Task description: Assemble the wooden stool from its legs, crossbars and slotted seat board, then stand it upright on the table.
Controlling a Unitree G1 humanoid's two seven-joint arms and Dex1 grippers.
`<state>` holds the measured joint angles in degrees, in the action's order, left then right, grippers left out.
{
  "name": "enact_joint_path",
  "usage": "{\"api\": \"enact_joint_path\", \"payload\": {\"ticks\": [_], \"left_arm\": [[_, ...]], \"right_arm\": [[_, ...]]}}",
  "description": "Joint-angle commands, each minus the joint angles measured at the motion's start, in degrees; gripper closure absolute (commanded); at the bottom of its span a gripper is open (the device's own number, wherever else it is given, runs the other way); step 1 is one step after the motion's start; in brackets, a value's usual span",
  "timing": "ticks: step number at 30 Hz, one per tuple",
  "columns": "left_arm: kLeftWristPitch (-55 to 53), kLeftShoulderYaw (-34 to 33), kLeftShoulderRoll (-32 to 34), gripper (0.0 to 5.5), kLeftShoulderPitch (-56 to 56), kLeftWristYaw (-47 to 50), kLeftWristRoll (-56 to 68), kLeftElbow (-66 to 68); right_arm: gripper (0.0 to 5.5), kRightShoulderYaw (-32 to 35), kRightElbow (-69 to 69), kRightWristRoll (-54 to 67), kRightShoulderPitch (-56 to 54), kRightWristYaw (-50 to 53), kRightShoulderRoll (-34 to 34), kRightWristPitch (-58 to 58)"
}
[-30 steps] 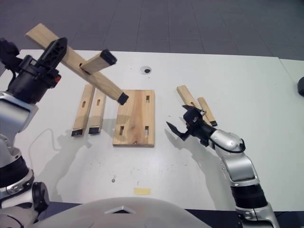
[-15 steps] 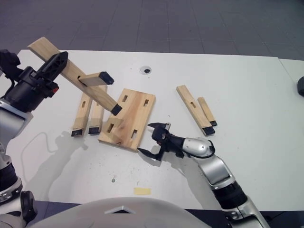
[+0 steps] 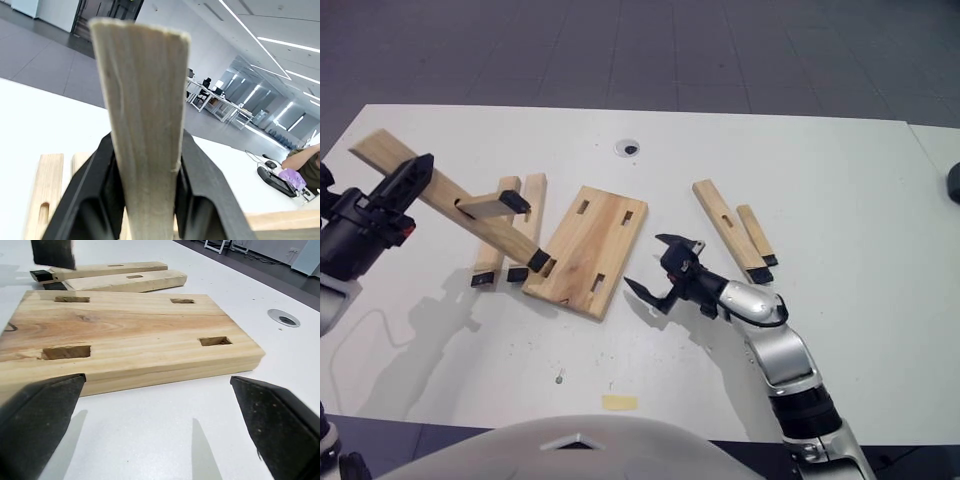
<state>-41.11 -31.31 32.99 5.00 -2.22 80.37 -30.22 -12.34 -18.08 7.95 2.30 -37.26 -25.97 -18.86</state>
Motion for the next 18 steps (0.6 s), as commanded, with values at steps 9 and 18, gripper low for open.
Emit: {"api": "enact_joint_path", "payload": {"ticks": [9,18], "left_arm": [[3.3,4.6,-4.3,4.46,1.4,-2.6,-9.4,3.7],[2.5,2.4,-2.6,4.46,3.8,-3.4,-9.8,1.9]], "right_arm": [[0.10,1.5,0.7,-0.7,-1.4,1.8,-0.1,0.8],[0.10,1.7,1.3,-1.4,-1.0,2.5,-0.1,1.8]]}}
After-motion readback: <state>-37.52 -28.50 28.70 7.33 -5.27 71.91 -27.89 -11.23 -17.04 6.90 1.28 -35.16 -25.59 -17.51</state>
